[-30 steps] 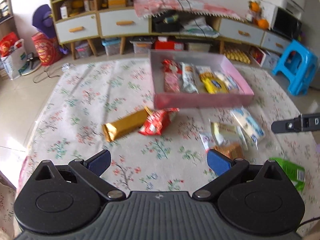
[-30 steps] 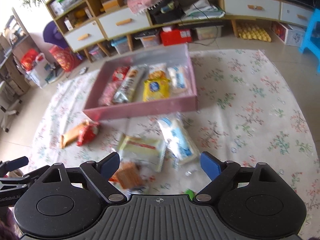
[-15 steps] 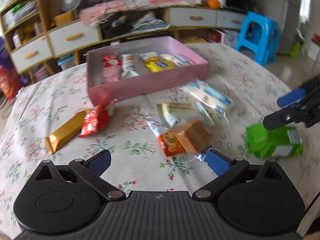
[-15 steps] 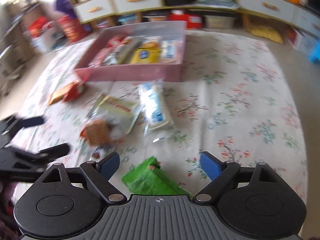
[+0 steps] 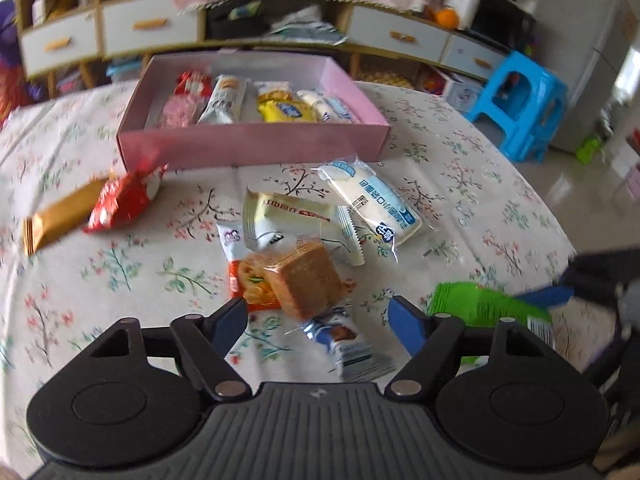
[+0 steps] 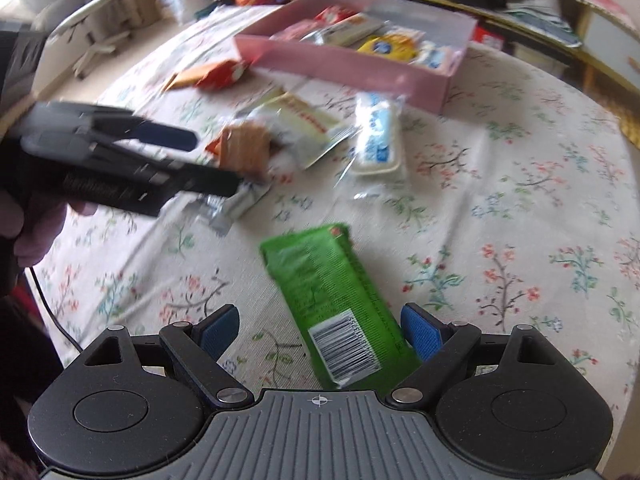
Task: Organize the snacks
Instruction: 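Grasp the square cracker pack with the left tool while the right tool grasps the green pack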
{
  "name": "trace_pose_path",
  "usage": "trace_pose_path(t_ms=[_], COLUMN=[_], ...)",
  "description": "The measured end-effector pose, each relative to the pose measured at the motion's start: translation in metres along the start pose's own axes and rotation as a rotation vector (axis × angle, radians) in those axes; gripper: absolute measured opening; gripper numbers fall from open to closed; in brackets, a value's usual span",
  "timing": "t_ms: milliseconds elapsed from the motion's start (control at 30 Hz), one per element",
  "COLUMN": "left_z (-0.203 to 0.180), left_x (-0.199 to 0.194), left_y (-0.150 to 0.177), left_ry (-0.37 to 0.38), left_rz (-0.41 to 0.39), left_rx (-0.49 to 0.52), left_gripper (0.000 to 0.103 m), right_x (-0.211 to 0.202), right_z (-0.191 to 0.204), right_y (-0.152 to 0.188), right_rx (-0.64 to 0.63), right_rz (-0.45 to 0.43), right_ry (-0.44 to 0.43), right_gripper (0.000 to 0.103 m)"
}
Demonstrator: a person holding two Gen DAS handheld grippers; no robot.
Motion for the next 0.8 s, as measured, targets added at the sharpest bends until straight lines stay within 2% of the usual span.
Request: trace_pose_path(t_ms=[167,267,467,567,700,767,800], left_z=[-0.002,-0.004,-0.011,-0.014,-0.009,-0.007,-0.006], left_x=[0.011,0.014,0.019,0.017,0.015,0.015,0.015], left_y=[-0.003,-0.005,-0.008,-0.009,-0.008,-0.008,-0.008], left_ry=[-0.072,-0.102,-0.168,-0.194,-0.173,-0.153,-0.140], left_rz=[0.052,0.056,0.066,0.069,0.086,0.098,0.106], left_rx=[-0.146,-0.202,-0.230,-0.220,-0.225,-0.220,-0.215], left_gripper=[0.070,0.069,0.058,0.045,0.035,0.035,0.035], right_x=[0.007,0.008,0.007,0.004,0.003,0.003,0.004], right_z=[-0.002,-0.003,-0.006,-0.004,-0.003,-0.001,-0.002], right_y=[0.001,0.000,-0.005,-0.006,-0.007,-0.007,-0.008], right_rx=[-0.009,-0.007,0.002,-0.003,-0.004,-0.008,0.000], right_rz=[0.031,0.035,0.010,-0.013,-0.031,-0.032,-0.038], right_ry=[0.026,0.057,0.080,0.091,0.086,0.082,0.073], right_gripper=[0.090,0.090,0.090,0.087,0.084,0.074,0.072])
Point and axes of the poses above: each gripper's, at about its wrist camera, not at the fingertips, and x roughly the way its jaws point, z to its left, y to its underside, the point moved 2 cm from there along x, roughly the way its jaws point, and after that the axes turned 14 degrees about -y, right-handed, at the moved point
